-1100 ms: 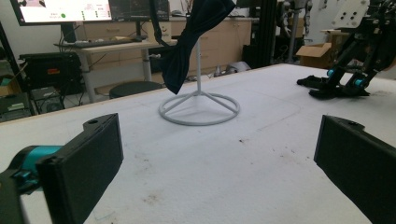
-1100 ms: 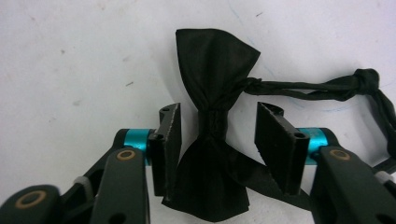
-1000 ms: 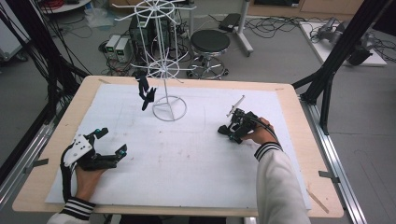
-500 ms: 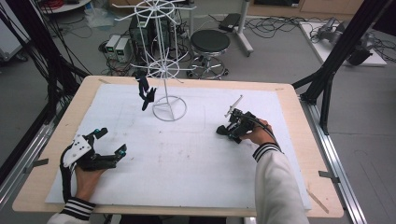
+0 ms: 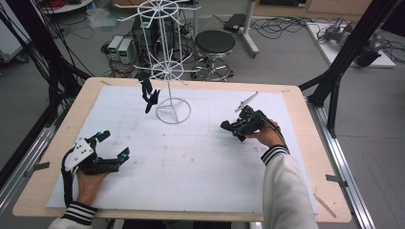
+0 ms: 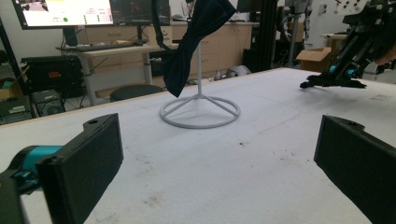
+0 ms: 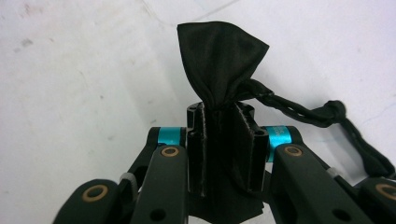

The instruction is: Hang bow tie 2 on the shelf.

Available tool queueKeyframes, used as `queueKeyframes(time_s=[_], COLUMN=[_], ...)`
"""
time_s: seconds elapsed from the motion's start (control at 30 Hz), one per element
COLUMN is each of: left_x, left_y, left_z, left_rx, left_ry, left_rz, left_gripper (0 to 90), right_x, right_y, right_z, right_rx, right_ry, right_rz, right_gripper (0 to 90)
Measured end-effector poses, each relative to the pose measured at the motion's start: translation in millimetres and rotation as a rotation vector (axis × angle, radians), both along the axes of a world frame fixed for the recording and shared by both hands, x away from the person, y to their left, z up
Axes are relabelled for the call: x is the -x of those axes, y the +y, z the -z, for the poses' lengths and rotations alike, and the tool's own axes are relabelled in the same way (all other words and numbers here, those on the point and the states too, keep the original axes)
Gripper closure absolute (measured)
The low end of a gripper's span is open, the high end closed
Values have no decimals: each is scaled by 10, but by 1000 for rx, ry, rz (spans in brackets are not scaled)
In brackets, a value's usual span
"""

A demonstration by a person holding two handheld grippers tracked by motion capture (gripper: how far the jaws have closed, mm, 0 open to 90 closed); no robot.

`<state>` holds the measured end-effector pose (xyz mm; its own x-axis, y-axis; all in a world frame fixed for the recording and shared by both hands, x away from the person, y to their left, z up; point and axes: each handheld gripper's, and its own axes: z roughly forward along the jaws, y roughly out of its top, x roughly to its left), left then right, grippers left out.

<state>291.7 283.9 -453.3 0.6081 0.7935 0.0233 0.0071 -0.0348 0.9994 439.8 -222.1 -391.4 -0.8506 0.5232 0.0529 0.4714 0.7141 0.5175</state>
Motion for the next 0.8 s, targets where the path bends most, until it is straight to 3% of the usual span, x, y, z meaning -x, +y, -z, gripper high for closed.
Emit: queueKeyframes(time_s=[0.4, 0.43, 0.57, 0.8], left_x=[-1, 0, 0, 0], left_y=[1, 0, -2, -1], left_z=[1, 1, 1, 1], left_rx=[1, 0, 1, 1], left_ry=[0, 0, 0, 0], left_rz=[1, 0, 0, 0], left_gripper=[18, 17, 17, 18], right_x=[3, 10, 16, 28], right_y=[-44, -61, -93, -134], right_z=[-124, -155, -206, -262], right_rx=[-160, -198, -262, -326], right_ry=[-45, -48, -67, -82], right_rz=[27, 37, 44, 65], right_gripper=[764, 765, 765, 764])
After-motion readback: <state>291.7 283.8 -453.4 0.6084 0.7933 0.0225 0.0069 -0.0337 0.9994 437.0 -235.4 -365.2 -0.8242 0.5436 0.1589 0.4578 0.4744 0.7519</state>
